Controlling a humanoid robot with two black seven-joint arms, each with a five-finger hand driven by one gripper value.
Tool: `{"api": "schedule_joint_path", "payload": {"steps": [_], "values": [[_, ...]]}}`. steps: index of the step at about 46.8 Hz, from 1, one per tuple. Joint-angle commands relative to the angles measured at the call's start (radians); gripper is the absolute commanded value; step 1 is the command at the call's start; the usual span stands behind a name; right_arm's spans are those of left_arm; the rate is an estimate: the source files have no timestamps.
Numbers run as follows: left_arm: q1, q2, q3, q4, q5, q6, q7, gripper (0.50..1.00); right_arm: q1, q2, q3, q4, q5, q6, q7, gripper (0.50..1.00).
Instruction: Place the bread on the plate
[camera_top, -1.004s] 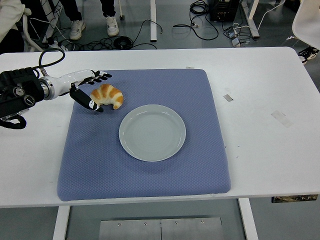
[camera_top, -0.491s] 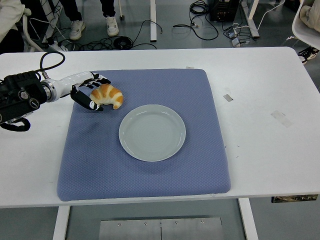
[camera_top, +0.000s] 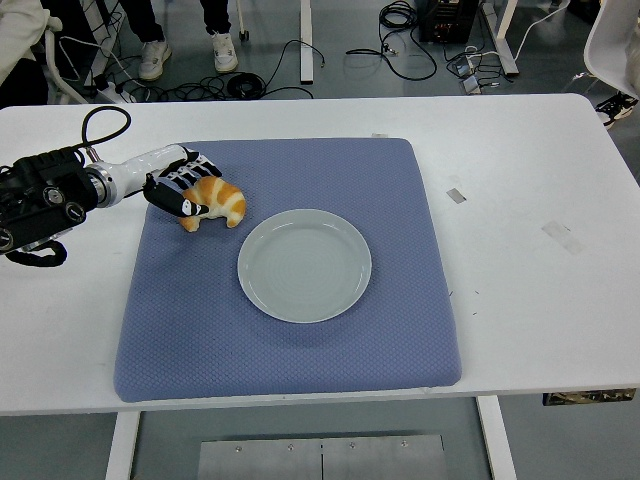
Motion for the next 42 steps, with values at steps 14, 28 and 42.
{"api": "schedule_joint_path", "payload": {"steps": [14, 28, 42], "values": [[-0.030, -0.017, -0.004, -0.001, -0.002, 0.002, -0.002, 0.500, 0.000, 0.000, 0.000, 0.000, 0.000, 0.000, 0.000, 1.000], [-0.055, -0.038, -0.010, -0.015, -0.006, 0.002, -0.002, 0.500, 0.000, 0.000, 0.000, 0.000, 0.000, 0.000, 0.000, 1.000], [-0.074, -0.055, -0.016, -0.065, -0.011, 0.012, 0.000, 0.500, 0.000, 0.000, 0.000, 0.000, 0.000, 0.000, 0.000, 1.000]]}}
